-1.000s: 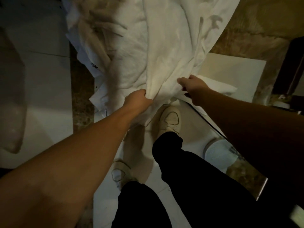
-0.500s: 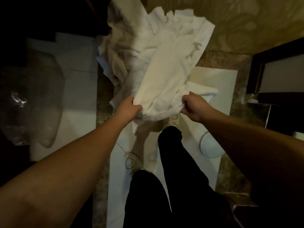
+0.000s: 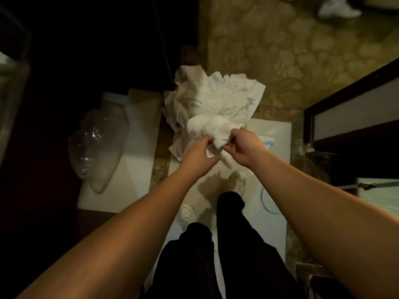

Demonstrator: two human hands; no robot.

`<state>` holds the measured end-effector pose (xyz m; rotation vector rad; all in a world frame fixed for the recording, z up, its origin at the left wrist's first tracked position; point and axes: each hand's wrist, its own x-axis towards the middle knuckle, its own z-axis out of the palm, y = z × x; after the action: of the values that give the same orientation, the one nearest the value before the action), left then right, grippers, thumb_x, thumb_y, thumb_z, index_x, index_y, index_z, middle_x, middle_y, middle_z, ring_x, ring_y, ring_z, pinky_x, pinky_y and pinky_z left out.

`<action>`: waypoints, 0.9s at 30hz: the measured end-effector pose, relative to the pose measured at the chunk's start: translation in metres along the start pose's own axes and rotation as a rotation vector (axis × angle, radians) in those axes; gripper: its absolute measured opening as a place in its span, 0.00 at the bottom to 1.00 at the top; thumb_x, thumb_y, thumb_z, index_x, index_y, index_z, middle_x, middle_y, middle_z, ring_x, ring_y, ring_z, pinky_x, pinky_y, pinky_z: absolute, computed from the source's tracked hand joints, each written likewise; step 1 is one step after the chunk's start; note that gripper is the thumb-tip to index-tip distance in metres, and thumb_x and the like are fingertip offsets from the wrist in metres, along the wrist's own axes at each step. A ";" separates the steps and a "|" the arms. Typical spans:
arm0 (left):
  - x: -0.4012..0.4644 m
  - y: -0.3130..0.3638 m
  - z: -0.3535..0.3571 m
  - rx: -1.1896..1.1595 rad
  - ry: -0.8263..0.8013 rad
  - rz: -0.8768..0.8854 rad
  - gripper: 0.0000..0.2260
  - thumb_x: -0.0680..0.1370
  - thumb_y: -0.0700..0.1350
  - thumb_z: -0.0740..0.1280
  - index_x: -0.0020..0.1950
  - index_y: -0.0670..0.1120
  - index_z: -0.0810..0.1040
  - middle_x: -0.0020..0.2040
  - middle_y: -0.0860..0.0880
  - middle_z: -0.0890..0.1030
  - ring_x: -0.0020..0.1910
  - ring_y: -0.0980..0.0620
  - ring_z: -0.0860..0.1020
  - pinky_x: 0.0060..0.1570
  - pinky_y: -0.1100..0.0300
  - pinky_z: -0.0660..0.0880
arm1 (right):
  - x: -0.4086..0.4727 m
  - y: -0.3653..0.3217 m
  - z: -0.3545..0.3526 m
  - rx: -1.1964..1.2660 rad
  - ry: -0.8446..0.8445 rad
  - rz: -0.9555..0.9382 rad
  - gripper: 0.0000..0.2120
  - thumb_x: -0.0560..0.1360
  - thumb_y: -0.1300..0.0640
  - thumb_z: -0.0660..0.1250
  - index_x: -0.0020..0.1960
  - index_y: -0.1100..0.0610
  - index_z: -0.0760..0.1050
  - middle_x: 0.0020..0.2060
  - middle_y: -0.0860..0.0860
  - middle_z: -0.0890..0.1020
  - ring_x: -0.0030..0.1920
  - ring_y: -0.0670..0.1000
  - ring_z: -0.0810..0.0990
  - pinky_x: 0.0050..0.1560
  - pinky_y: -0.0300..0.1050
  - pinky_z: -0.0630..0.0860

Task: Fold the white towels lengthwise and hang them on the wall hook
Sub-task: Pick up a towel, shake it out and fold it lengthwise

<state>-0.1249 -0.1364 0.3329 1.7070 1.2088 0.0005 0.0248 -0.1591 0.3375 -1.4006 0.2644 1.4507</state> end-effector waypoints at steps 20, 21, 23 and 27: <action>-0.291 0.093 0.044 0.094 0.319 -0.072 0.05 0.79 0.43 0.64 0.54 0.46 0.73 0.48 0.47 0.77 0.48 0.45 0.76 0.47 0.56 0.72 | -0.306 0.007 -0.086 -0.175 -0.087 -0.171 0.26 0.78 0.73 0.54 0.74 0.61 0.67 0.50 0.59 0.82 0.44 0.55 0.84 0.34 0.50 0.83; -0.309 0.099 0.045 0.100 0.358 -0.054 0.04 0.78 0.41 0.64 0.50 0.46 0.71 0.42 0.48 0.75 0.45 0.45 0.75 0.40 0.59 0.70 | -0.320 0.009 -0.092 -0.191 -0.088 -0.179 0.26 0.78 0.73 0.54 0.74 0.61 0.67 0.53 0.59 0.82 0.45 0.55 0.84 0.35 0.50 0.83; -0.345 0.109 0.044 0.112 0.429 -0.025 0.05 0.76 0.38 0.64 0.48 0.46 0.68 0.36 0.51 0.71 0.40 0.44 0.74 0.30 0.63 0.64 | -0.351 0.013 -0.101 -0.205 -0.101 -0.193 0.22 0.78 0.73 0.55 0.71 0.62 0.69 0.55 0.61 0.81 0.45 0.55 0.83 0.32 0.47 0.82; -0.416 0.124 0.038 0.170 0.491 -0.028 0.05 0.74 0.40 0.63 0.46 0.48 0.69 0.37 0.52 0.72 0.40 0.46 0.74 0.32 0.57 0.62 | -0.415 0.024 -0.106 -0.244 -0.144 -0.203 0.19 0.77 0.73 0.54 0.65 0.64 0.73 0.54 0.60 0.80 0.44 0.54 0.82 0.28 0.45 0.81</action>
<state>-0.2266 -0.4574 0.6101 1.9017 1.6283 0.3249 -0.0301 -0.4598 0.6385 -1.4605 -0.1476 1.4403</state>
